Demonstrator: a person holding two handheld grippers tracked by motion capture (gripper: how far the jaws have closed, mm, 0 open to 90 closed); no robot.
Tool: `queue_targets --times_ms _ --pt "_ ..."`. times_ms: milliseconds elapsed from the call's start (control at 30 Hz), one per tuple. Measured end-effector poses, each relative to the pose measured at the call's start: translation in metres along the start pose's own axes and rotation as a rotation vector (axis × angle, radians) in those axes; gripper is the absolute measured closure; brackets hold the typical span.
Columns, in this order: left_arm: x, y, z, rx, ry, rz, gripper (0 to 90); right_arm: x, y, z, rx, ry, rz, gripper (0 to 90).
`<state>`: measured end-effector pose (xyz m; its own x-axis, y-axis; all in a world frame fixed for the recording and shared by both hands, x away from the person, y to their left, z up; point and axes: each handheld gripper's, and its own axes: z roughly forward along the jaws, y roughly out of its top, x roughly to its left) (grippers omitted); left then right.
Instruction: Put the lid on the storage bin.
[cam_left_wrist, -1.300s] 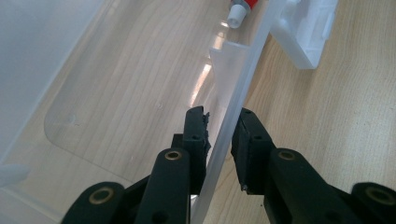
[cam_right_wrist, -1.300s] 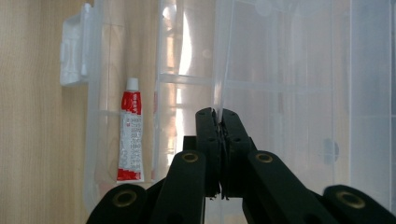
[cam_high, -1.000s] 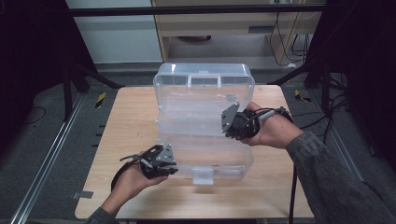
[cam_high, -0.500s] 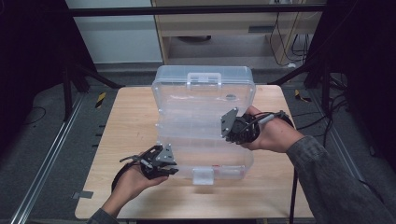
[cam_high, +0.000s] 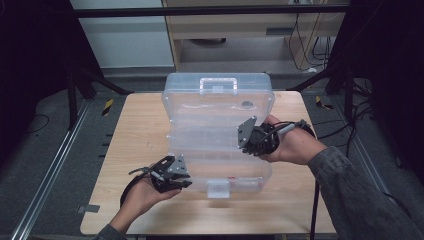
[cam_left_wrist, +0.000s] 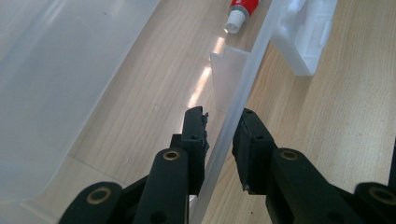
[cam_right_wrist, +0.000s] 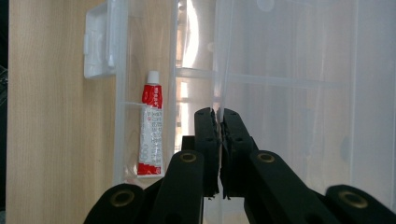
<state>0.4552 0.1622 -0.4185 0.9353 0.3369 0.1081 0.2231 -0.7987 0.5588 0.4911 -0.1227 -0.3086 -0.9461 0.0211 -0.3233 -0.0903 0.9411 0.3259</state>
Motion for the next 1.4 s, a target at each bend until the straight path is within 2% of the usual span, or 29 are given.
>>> queue_targets --times_ms 167,200,467,600,700,733,767,833,867,900,933,967,1000,1033,1067,1167,1200,1267,1300,1367,1400 --pt "0.000 0.000 0.000 -0.002 0.002 0.002 74.3 0.002 0.000 0.000 0.002 -0.007 0.001 86.6" --pt "-0.003 -0.001 0.000 -0.005 0.007 -0.034 74.3 0.002 -0.001 0.000 0.000 -0.006 0.004 86.6" --pt "-0.005 -0.003 0.000 -0.016 0.010 -0.061 73.8 0.003 -0.001 0.000 -0.001 -0.008 0.008 86.0" --pt "-0.004 -0.003 0.000 -0.020 0.004 -0.050 73.6 0.002 -0.002 0.000 -0.003 -0.005 0.007 85.9" --pt "-0.004 -0.004 0.000 -0.022 0.004 -0.058 73.5 0.003 -0.002 0.000 -0.003 -0.008 0.008 85.5" --pt "-0.010 -0.005 0.000 -0.024 0.014 -0.140 73.5 0.003 -0.002 0.000 -0.006 -0.009 0.009 85.5" --pt "0.000 -0.002 0.000 -0.019 0.002 -0.008 73.7 0.004 -0.002 0.000 -0.003 -0.011 0.007 85.7" --pt "0.000 -0.002 0.000 -0.019 0.002 -0.008 73.7 0.004 -0.002 0.000 -0.002 -0.009 0.006 85.8" --pt "-0.005 -0.003 0.000 -0.021 0.006 -0.061 73.8 0.005 -0.001 0.001 0.001 -0.004 0.003 85.9" --pt "-0.018 -0.005 0.002 -0.030 -0.021 -0.247 73.7 0.005 -0.001 0.001 0.002 -0.001 0.002 85.9" --pt "-0.018 -0.005 0.002 -0.030 -0.021 -0.247 73.7 0.005 -0.001 0.001 0.002 -0.001 0.002 85.9" --pt "-0.008 -0.004 0.000 -0.021 0.012 -0.102 73.7 0.005 -0.001 0.001 0.005 0.000 0.000 85.9" --pt "-0.004 -0.003 0.000 -0.025 0.007 -0.046 73.5 0.005 -0.001 0.001 0.005 0.002 0.003 85.8" --pt "-0.004 -0.004 0.000 -0.029 0.008 -0.046 73.4 0.005 -0.001 0.001 0.005 0.001 -0.001 85.7" --pt "-0.012 -0.006 0.000 -0.034 0.031 -0.170 73.3 0.005 -0.001 0.001 0.003 0.000 0.003 85.6" --pt "-0.011 -0.008 -0.001 -0.046 0.039 -0.145 72.5 0.005 -0.002 0.000 0.002 -0.005 0.004 85.5" --pt "-0.005 -0.007 -0.001 -0.049 0.016 -0.067 71.7 0.005 -0.002 0.000 0.002 -0.003 0.006 85.5" --pt "-0.005 -0.009 -0.004 -0.059 0.029 -0.078 62.7 0.005 -0.003 0.000 0.000 -0.002 0.003 85.4" --pt "-0.002 -0.012 -0.010 -0.085 0.026 -0.071 58.8 0.004 -0.003 0.000 0.000 -0.001 0.002 85.3" --pt "-0.001 -0.014 -0.014 -0.098 0.025 -0.069 58.3 0.004 -0.003 0.000 0.000 -0.001 0.002 85.3" --pt "-0.001 -0.018 -0.022 -0.119 0.033 -0.064 58.2 0.004 -0.003 0.000 -0.001 -0.002 0.003 85.2"
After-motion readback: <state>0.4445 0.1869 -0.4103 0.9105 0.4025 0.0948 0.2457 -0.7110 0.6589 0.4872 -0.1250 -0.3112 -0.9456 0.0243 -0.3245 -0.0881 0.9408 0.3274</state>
